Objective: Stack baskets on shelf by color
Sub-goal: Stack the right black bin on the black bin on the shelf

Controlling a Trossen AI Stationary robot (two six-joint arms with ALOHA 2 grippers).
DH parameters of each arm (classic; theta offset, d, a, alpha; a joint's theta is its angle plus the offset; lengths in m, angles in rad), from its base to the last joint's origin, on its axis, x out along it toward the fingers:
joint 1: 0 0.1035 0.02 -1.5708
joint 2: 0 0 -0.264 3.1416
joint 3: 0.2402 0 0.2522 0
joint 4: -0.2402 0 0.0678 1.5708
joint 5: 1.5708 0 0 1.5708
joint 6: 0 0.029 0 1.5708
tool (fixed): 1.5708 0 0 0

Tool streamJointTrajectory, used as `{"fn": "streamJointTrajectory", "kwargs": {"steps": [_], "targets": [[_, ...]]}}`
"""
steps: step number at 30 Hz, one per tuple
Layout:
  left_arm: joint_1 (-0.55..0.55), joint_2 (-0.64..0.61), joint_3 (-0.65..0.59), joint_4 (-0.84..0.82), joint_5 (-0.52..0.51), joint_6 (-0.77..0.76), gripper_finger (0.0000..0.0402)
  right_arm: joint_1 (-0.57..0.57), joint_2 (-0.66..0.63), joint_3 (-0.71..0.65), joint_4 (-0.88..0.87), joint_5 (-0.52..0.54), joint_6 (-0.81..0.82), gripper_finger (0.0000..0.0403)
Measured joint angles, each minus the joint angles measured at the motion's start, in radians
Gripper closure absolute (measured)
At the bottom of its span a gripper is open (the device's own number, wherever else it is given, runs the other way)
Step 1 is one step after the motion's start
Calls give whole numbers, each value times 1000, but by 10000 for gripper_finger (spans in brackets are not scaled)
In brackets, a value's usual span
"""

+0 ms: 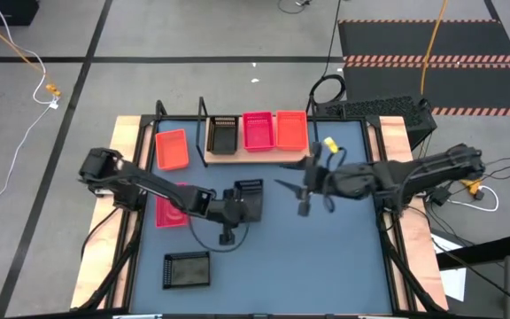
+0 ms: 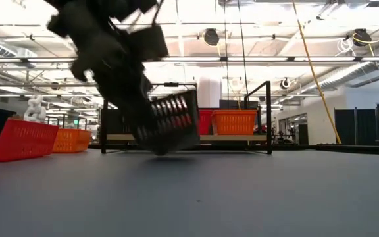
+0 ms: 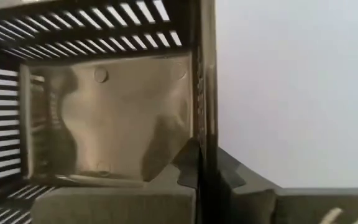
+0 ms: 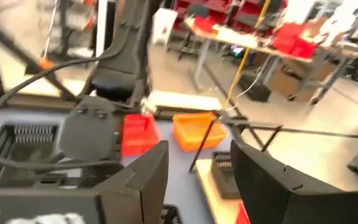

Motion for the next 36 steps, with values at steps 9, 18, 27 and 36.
{"fn": "streamJointTrajectory", "kwargs": {"steps": [9, 18, 27, 36], "targets": [[5, -295, 148, -447, -113, 27, 398, 0, -101, -255, 285, 3, 16, 234], [188, -323, 332, -666, -245, 272, 398, -13, -175, -394, 584, -1, -72, 234], [466, -248, 311, -649, -171, 612, 395, -13, -192, -401, 533, -2, -67, 234], [638, -154, 311, -650, -91, 681, 392, -13, -192, -401, 515, -2, -92, 234]]}}
